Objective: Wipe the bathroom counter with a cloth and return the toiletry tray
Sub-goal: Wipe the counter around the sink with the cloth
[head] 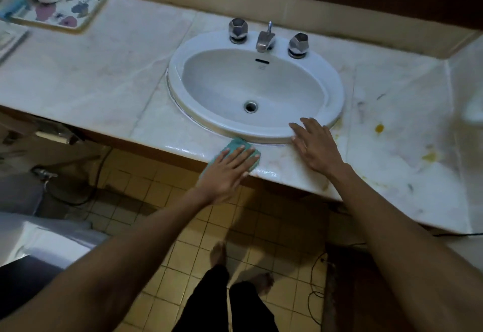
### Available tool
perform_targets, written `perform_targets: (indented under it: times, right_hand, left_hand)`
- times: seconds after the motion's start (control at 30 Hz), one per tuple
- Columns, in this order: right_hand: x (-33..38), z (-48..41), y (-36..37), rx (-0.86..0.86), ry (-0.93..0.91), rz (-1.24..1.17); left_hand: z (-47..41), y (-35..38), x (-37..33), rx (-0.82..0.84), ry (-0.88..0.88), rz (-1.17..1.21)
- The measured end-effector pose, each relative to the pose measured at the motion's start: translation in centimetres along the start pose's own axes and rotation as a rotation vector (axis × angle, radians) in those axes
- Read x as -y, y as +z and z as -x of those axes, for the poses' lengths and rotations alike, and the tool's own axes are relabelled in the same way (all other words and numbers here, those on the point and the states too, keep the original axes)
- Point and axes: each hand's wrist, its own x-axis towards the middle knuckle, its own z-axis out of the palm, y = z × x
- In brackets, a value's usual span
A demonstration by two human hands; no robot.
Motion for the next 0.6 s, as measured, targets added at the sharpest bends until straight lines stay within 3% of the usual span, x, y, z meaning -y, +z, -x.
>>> perform_targets:
  times: [0.03,0.1,0.2,0.27,0.37,0.6]
  right_hand:
    - [-0.1,0.2,0.0,0.002,0.008,-0.021]
    - [-0.2,0.7,-0.3,0.005,0.034,-0.082]
    - [-1.2,2.2,-0.9,0.025,0.074,-0.154]
    - [-2.2,3.5,-1.5,0.050,0.110,-0.195]
    - [-3.9,5.9,-2.3,0.064,0.189,-0.242]
    - [-11.0,12.6,-3.9,-0.171,0.463,-0.344]
  left_hand:
    - [0.4,-0.5,1.7,0.005,0.020,-0.035]
    - [0.5,-0.5,2.1,-0.056,-0.100,-0.017]
    - [-1.1,1.7,-4.2,-0.197,-0.445,0.095]
    - [-3.5,2.6,-9.0,-0.227,-0.547,0.201]
    - [-7.2,3.3,-15.1,-0.176,-0.485,0.261]
    - [-13.7,3.9,-23.2,-0.049,-0.384,0.313]
